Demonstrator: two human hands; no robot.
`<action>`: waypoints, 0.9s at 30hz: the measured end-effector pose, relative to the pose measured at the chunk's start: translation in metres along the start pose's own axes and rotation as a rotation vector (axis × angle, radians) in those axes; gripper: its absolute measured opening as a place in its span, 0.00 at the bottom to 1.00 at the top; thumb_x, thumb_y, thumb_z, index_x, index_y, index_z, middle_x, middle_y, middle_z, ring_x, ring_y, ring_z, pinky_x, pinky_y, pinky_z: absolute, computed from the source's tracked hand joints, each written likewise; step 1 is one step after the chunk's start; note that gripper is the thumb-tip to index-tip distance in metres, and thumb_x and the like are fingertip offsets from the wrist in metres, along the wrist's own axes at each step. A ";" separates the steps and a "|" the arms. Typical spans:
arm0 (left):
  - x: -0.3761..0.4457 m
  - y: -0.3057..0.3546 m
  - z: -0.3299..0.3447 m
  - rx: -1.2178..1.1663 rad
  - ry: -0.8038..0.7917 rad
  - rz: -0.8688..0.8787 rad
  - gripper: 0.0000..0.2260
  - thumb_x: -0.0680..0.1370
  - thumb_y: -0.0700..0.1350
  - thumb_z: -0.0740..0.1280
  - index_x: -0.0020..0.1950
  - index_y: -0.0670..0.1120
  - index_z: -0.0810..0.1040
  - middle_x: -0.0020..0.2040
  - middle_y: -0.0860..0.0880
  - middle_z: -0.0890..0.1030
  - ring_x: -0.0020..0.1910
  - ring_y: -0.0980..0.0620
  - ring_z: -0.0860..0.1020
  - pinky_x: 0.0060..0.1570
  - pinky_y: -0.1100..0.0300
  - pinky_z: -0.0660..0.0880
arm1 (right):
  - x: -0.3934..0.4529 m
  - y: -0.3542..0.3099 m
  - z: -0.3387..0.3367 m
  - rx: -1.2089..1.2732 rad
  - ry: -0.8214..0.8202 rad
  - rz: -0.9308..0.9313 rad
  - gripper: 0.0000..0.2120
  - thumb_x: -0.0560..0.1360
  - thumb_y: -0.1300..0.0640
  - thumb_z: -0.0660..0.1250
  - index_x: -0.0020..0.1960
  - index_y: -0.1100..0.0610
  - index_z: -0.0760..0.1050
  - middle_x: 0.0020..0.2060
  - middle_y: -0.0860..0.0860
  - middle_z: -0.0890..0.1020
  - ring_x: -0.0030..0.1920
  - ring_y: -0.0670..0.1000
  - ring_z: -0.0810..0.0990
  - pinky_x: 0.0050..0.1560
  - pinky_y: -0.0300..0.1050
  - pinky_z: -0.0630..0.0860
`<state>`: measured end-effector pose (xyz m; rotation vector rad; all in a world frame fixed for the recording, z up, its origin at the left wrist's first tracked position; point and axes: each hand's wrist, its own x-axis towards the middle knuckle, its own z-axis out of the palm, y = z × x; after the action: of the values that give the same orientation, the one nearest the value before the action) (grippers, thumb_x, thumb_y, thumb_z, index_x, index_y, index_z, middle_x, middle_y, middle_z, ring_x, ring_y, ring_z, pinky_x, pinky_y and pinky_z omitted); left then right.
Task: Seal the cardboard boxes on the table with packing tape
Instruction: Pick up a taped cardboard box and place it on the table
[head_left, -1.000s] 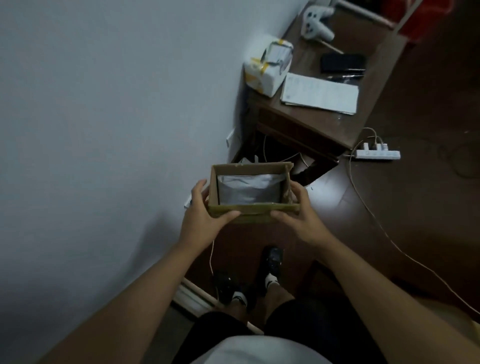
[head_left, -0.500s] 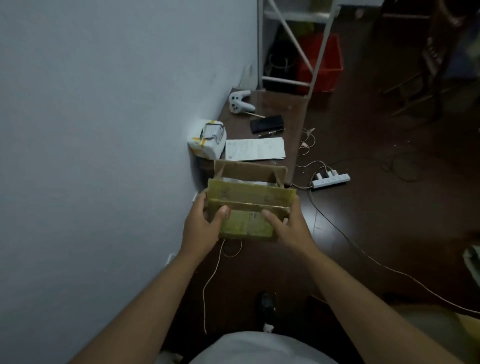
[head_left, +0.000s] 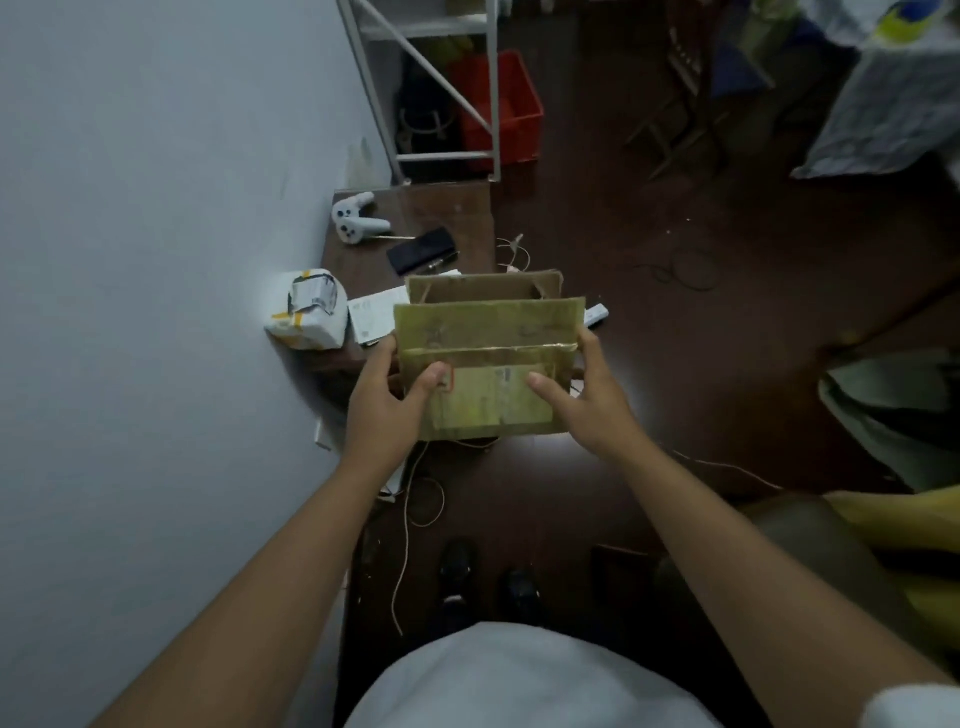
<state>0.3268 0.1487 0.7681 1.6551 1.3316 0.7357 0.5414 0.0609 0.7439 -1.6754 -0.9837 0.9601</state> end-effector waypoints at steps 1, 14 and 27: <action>0.006 -0.002 0.001 0.004 -0.022 0.008 0.17 0.77 0.53 0.70 0.65 0.58 0.72 0.58 0.59 0.79 0.57 0.62 0.76 0.59 0.54 0.76 | 0.001 0.001 -0.002 -0.004 0.017 0.005 0.31 0.76 0.56 0.72 0.74 0.45 0.61 0.64 0.49 0.75 0.52 0.28 0.75 0.45 0.24 0.73; 0.089 -0.022 0.024 -0.042 -0.308 0.069 0.16 0.74 0.59 0.70 0.61 0.60 0.74 0.60 0.54 0.79 0.60 0.56 0.77 0.61 0.48 0.75 | 0.024 0.007 0.001 -0.040 0.242 0.151 0.24 0.77 0.51 0.71 0.69 0.42 0.66 0.62 0.46 0.76 0.61 0.46 0.77 0.59 0.59 0.79; 0.160 0.059 0.123 -0.066 -0.527 0.223 0.18 0.76 0.49 0.73 0.64 0.58 0.74 0.57 0.56 0.80 0.54 0.63 0.78 0.58 0.53 0.77 | 0.056 0.019 -0.083 0.016 0.536 0.175 0.26 0.73 0.41 0.70 0.68 0.39 0.66 0.63 0.45 0.77 0.63 0.47 0.77 0.64 0.58 0.76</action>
<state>0.4997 0.2682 0.7532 1.7995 0.7538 0.4164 0.6408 0.0805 0.7384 -1.8899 -0.4764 0.5717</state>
